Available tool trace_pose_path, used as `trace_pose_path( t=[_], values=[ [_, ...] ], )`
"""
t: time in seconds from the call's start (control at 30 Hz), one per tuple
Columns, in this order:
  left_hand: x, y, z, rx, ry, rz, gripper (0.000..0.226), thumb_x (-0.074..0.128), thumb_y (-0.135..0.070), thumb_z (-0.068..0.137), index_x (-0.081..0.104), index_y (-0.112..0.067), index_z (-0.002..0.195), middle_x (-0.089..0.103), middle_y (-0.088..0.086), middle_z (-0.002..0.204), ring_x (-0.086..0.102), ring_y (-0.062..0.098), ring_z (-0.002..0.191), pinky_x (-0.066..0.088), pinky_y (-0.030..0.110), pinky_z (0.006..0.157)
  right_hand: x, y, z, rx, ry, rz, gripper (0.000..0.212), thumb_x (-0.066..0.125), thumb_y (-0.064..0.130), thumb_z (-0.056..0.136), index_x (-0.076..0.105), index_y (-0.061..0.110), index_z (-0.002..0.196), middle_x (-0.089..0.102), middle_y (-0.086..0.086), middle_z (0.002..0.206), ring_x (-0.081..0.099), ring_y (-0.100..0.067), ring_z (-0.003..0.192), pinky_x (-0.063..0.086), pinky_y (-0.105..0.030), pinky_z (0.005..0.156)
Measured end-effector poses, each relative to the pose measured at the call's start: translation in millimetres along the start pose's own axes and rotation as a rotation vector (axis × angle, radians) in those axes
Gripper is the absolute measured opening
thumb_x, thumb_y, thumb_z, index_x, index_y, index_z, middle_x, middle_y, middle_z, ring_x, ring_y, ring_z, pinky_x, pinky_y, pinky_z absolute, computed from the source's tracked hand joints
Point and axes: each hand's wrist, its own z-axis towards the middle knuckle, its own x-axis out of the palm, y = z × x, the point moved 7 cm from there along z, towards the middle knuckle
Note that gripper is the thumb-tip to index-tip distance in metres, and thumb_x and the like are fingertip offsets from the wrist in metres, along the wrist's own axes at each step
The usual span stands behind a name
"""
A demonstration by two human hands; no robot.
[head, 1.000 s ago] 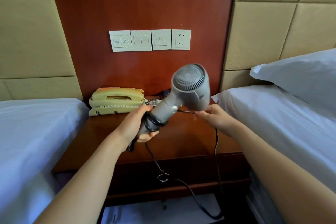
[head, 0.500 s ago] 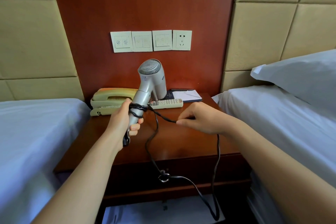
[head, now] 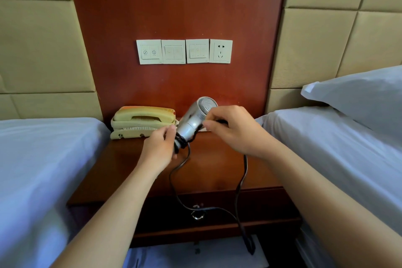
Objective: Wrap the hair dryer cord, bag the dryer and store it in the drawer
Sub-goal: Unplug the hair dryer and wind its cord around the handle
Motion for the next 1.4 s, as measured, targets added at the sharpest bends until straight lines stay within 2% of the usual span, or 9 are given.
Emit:
trace_pose_path(
  t=[0.13,0.3,0.5,0.67,0.77,0.9,0.97,1.17,1.4],
  values=[
    [9,-5,-4,0.037,0.117,0.052,0.051,0.024,-0.066,0.089,0.060,-0.031,0.098,0.064,0.002,0.075,0.063,0.020,0.071,0.048,0.037,0.071,-10,-8,2,0.055,-0.125,0.079,0.020,0.054,0.018,0.092,0.059,0.019,0.073,0.054,0.012,0.060,0.048,-0.004,0.055,0.034,-0.015,0.053],
    [18,-18,-12,0.142,0.192,0.281,0.036,0.050,-0.073,0.073,0.054,-0.039,0.086,0.058,-0.013,0.076,0.060,0.017,0.080,0.047,0.033,0.068,0,-1,2,0.037,-0.070,0.090,0.021,0.055,0.019,0.092,0.066,0.009,0.078,0.063,-0.004,0.065,0.056,-0.020,0.061,0.044,-0.035,0.059],
    [22,-28,-20,0.176,0.176,0.409,0.056,0.032,-0.077,0.067,0.057,-0.032,0.089,0.064,-0.006,0.079,0.061,0.017,0.073,0.053,0.037,0.067,15,19,2,-0.049,-0.015,0.059,0.020,0.056,0.018,0.091,0.066,0.006,0.077,0.064,-0.006,0.069,0.055,-0.017,0.065,0.038,-0.027,0.058],
    [20,-31,-21,0.201,0.144,0.527,0.039,0.037,-0.060,0.089,0.040,-0.029,0.067,0.051,-0.004,0.068,0.053,0.024,0.068,0.037,0.032,0.053,7,2,7,0.036,0.043,0.155,0.020,0.061,0.023,0.089,0.064,0.011,0.072,0.057,-0.008,0.063,0.045,-0.010,0.058,0.034,-0.022,0.054],
    [15,-29,-21,0.190,0.141,0.597,0.033,0.039,-0.057,0.091,0.045,-0.028,0.078,0.056,-0.001,0.078,0.054,0.026,0.075,0.037,0.033,0.058,9,-14,4,0.142,0.205,0.239,0.033,0.060,0.027,0.090,0.054,0.010,0.062,0.041,-0.009,0.053,0.034,-0.014,0.049,0.029,-0.026,0.048],
    [2,-15,-11,0.133,0.110,0.516,0.039,0.037,-0.061,0.087,0.058,-0.030,0.099,0.065,0.000,0.080,0.062,0.026,0.075,0.041,0.031,0.057,5,-33,-7,0.271,0.321,0.418,0.040,0.051,0.029,0.094,0.040,0.014,0.058,0.028,0.007,0.046,0.022,-0.009,0.042,0.020,-0.018,0.039],
    [-3,-8,-6,0.093,0.096,0.427,0.051,0.034,-0.065,0.081,0.058,-0.032,0.112,0.071,0.002,0.092,0.068,0.025,0.081,0.052,0.036,0.070,3,-40,-11,0.302,0.342,0.465,0.039,0.049,0.029,0.094,0.039,0.015,0.059,0.027,0.008,0.047,0.019,-0.008,0.042,0.018,-0.017,0.039],
    [5,-5,-10,0.029,0.199,0.209,0.024,0.044,-0.038,0.086,0.057,-0.022,0.098,0.068,0.001,0.069,0.070,0.016,0.057,0.058,0.037,0.073,2,-50,-11,0.327,0.347,0.416,0.036,0.049,0.028,0.095,0.045,0.013,0.063,0.032,0.013,0.045,0.023,-0.005,0.041,0.022,-0.016,0.039],
    [11,-4,-11,-0.004,0.218,0.139,0.023,0.040,-0.027,0.093,0.054,-0.011,0.083,0.048,0.004,0.060,0.050,0.018,0.041,0.029,0.014,0.031,-2,-56,-11,0.322,0.308,0.269,0.031,0.051,0.023,0.095,0.058,0.003,0.072,0.036,0.001,0.056,0.030,-0.004,0.045,0.026,-0.014,0.043]
  ],
)
